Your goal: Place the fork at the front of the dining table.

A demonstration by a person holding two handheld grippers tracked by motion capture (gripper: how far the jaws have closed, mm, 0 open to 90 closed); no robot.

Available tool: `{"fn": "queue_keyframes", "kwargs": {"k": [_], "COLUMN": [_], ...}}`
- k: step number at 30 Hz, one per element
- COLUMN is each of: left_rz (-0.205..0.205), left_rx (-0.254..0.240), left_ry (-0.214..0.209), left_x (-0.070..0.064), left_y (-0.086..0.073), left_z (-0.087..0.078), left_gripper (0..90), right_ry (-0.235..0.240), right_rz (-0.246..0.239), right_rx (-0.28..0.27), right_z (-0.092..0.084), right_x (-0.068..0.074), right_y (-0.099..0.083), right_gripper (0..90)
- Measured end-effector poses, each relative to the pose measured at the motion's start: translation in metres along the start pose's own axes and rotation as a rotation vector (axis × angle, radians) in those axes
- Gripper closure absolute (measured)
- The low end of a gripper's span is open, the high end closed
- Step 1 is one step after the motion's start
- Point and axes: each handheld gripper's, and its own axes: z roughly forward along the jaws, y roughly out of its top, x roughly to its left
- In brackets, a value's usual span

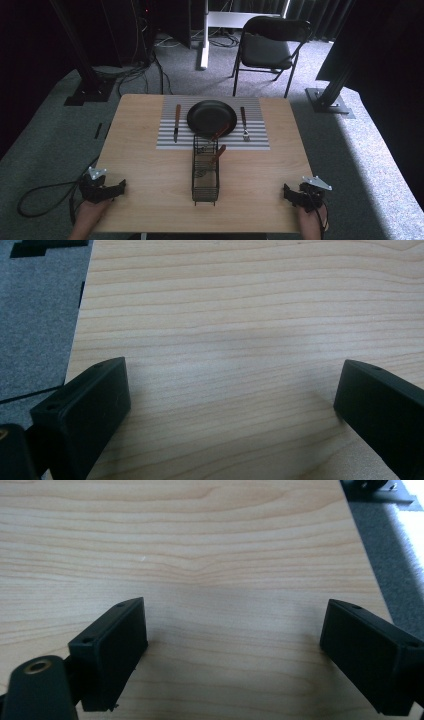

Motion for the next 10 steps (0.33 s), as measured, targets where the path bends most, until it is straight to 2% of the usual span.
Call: {"fn": "queue_keyframes", "kwargs": {"k": [7,10], "left_rz": [0.000,-0.044], "left_rx": [0.000,0.000], "left_ry": [0.000,0.041], "left_x": [0.0000,-0.0041], "left_y": [0.0000,0.0016], "left_z": [0.0000,0.0015], "left_gripper": [1.3,1.4], "right_ry": [0.001,0.000], "right_rz": [0.007,0.009], "right_rx": [0.005,0.005], "right_z": [0.0009,0.0010], "right_x": [-0.0006,-0.0008], "right_y": [0.0007,0.0008], "right_gripper": [11.0,11.1]}}
